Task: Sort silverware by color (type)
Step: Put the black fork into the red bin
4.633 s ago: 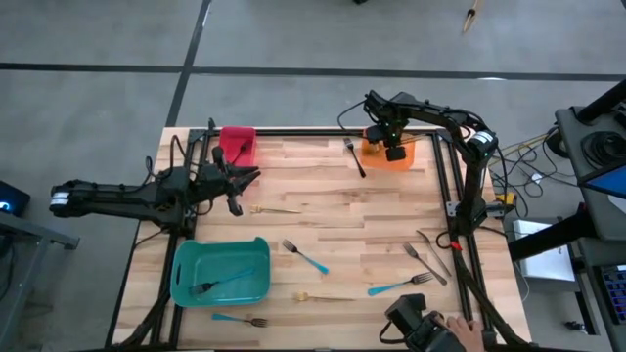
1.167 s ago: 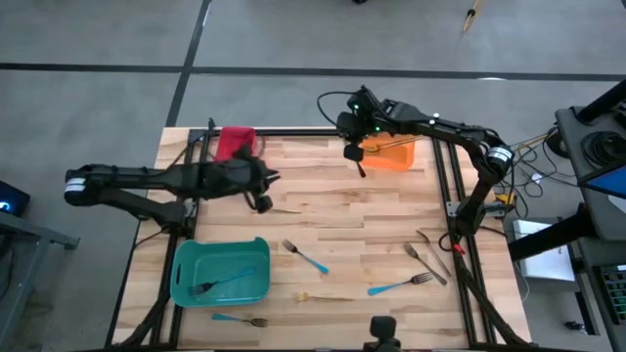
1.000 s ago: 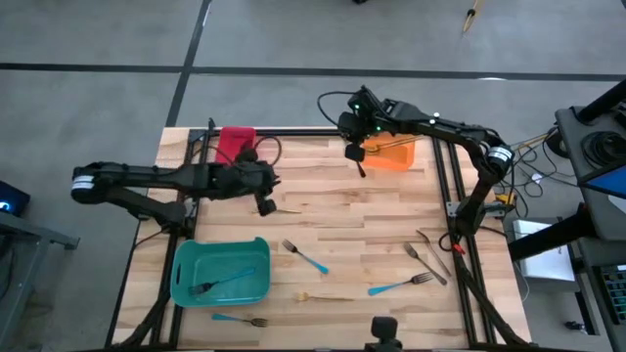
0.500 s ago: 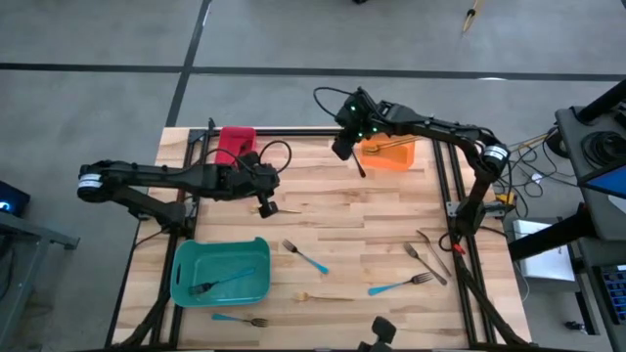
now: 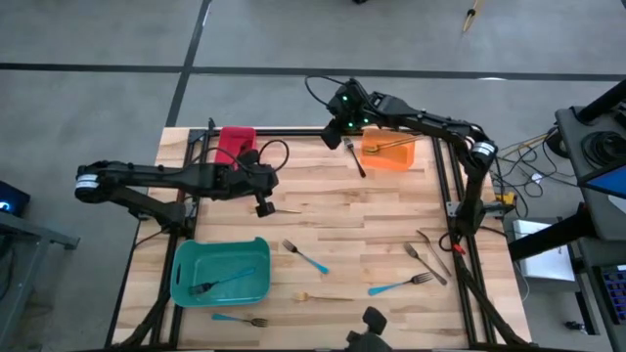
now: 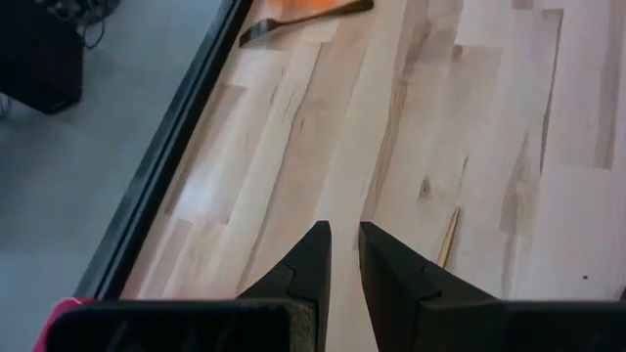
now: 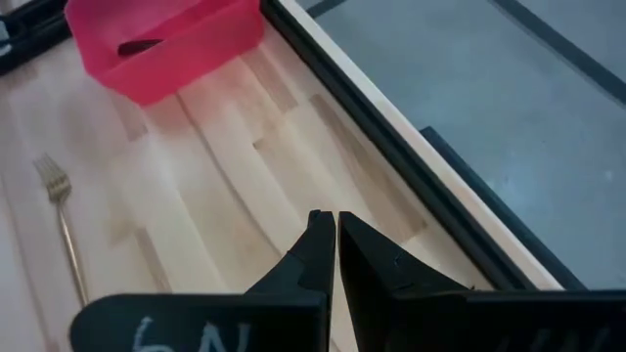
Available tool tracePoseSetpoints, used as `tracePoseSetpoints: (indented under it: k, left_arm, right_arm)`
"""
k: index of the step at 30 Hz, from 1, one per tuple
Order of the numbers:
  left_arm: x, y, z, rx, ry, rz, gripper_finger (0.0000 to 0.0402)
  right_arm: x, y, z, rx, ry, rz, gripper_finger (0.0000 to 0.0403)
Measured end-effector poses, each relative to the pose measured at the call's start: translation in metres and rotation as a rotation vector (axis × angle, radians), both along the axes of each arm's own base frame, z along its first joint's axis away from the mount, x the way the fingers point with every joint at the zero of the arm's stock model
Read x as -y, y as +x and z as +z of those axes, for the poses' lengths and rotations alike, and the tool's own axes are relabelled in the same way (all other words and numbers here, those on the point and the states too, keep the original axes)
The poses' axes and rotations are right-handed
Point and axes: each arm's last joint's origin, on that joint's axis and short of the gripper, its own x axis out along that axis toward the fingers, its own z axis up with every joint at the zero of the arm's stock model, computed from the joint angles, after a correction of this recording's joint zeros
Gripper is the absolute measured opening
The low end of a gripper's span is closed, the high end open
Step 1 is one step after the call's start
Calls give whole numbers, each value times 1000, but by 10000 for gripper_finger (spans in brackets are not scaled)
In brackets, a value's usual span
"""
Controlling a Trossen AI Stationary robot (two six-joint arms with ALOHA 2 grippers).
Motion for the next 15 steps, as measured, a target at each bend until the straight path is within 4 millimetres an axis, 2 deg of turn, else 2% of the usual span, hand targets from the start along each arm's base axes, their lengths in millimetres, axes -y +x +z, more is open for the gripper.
tracePoseSetpoints:
  k: [8, 15]
  left_arm:
    - [0, 0, -2, 49, 20, -20, 39]
    - [1, 1, -12, 65, 51, -82, 39]
  right_arm:
    - [24, 34, -21, -128, 35, 45, 9]
    - [43, 46, -48, -425, 31, -20, 9]
